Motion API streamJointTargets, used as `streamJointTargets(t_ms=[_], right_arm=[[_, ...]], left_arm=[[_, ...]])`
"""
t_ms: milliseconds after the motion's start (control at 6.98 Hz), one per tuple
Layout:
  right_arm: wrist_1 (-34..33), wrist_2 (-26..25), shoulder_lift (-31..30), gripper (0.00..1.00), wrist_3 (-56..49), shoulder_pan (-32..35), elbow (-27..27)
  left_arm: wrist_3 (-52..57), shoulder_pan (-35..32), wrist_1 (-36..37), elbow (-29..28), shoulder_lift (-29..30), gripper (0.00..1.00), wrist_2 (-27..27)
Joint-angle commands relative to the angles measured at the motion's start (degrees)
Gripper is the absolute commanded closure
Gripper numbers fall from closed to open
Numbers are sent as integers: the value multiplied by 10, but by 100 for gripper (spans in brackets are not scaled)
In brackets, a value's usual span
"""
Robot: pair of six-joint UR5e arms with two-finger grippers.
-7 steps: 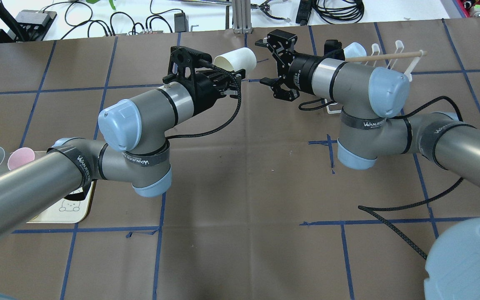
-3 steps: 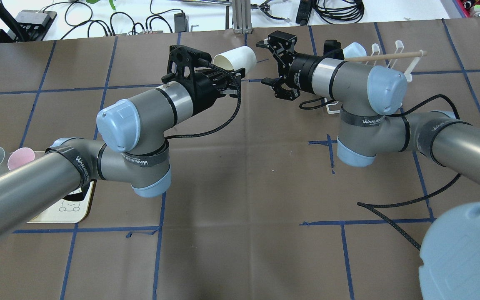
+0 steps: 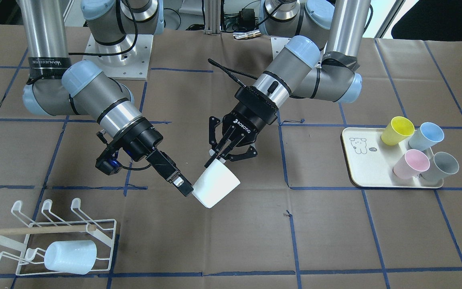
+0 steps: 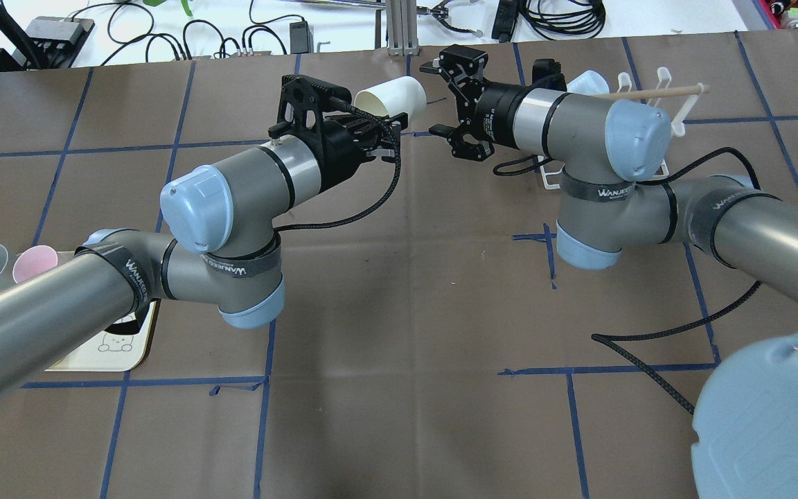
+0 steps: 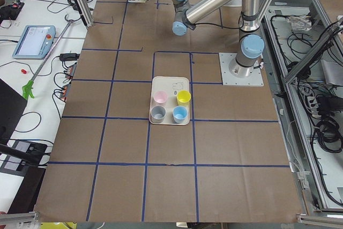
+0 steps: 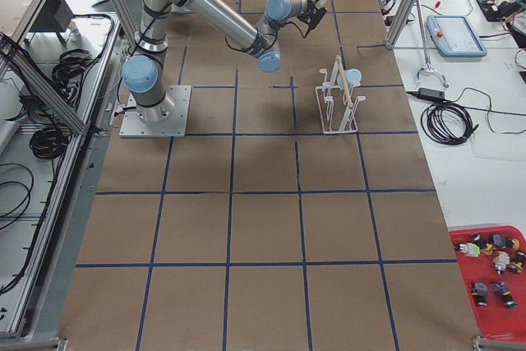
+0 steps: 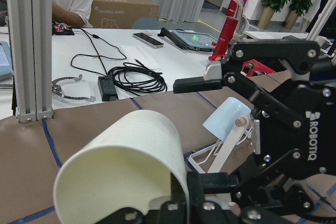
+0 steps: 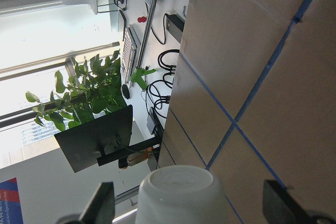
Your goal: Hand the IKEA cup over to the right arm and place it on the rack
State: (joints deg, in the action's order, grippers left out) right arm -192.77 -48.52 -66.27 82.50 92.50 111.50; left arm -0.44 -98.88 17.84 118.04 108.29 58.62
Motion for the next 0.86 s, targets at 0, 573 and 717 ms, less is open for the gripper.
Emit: streamJointTargets(t_ms=[0,573,717], right_arm=[[6,-1,1,1,-1,16,-2],[11,-2,16,1,3,21,-27],[15,-2,17,1,1,24,-30]], left_arm=[[0,0,0,0,0,100,0],[0,0,0,0,0,100,1],[0,0,0,0,0,100,1]])
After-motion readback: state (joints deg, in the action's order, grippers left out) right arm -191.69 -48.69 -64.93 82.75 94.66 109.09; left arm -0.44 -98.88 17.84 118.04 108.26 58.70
